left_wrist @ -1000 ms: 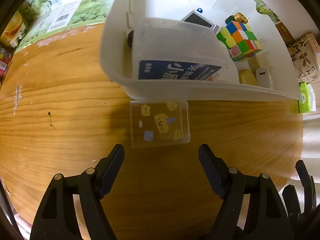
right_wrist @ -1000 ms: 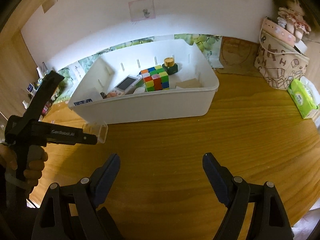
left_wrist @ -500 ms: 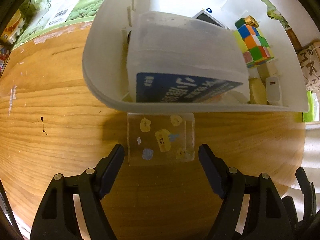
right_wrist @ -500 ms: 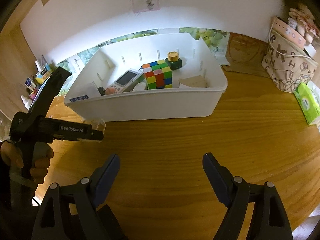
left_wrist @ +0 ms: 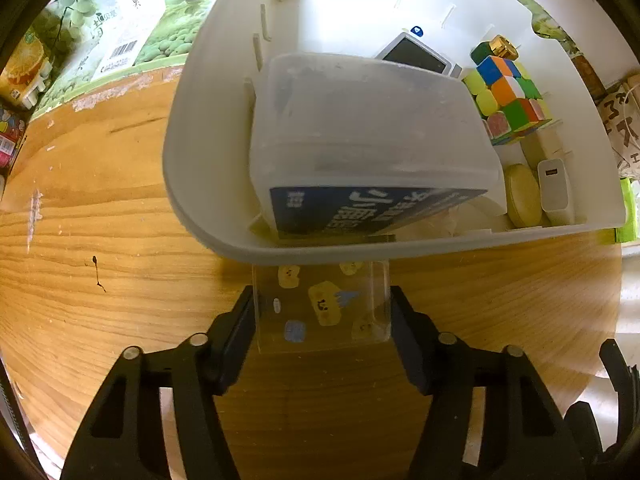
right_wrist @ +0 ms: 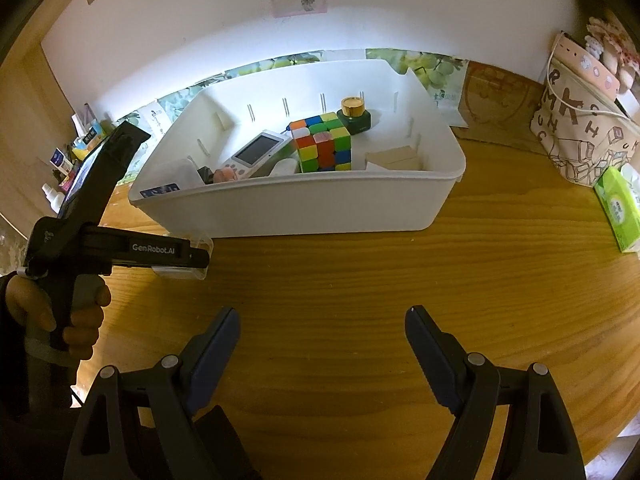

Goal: Organize rigid objects
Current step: 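Lift the clear box with the left gripper and carry it over the bin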

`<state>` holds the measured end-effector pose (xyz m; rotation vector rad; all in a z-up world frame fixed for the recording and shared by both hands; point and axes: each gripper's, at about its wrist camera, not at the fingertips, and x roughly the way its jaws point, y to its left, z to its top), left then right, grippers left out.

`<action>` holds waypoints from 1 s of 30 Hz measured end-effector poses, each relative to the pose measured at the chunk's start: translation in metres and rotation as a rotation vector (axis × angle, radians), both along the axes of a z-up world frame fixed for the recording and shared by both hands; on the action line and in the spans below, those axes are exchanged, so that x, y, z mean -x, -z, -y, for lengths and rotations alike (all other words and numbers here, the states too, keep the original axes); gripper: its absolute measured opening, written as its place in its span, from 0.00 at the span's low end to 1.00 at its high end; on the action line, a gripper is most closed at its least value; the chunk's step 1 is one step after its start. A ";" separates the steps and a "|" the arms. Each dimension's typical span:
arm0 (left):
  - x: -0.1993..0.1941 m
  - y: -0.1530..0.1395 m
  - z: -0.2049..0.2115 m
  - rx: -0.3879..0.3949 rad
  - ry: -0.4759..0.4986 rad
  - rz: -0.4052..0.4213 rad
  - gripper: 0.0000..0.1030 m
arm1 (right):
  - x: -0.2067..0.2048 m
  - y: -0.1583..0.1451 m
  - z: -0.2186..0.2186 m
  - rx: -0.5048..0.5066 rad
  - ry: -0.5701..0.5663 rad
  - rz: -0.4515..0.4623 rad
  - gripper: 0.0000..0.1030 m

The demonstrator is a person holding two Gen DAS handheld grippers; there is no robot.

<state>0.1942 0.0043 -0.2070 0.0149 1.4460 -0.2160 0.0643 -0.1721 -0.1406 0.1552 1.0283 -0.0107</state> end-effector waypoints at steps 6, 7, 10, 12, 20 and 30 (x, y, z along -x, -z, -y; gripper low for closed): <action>-0.001 -0.003 0.000 -0.005 0.016 -0.008 0.64 | 0.002 -0.001 -0.003 0.005 -0.003 0.003 0.82; -0.001 -0.003 0.000 -0.006 0.019 -0.010 0.64 | 0.003 -0.001 -0.003 0.006 -0.003 0.004 0.82; 0.007 -0.005 -0.002 -0.009 0.030 -0.017 0.64 | 0.004 -0.002 -0.005 0.008 -0.003 0.007 0.82; 0.005 -0.003 0.003 -0.015 0.037 -0.023 0.63 | 0.005 -0.003 -0.007 0.009 -0.004 0.007 0.82; 0.013 -0.003 0.002 -0.039 0.075 -0.021 0.61 | 0.015 -0.008 -0.018 0.016 -0.014 0.019 0.82; 0.030 -0.002 -0.020 -0.046 0.076 -0.036 0.61 | 0.032 -0.019 -0.037 0.030 -0.021 0.032 0.82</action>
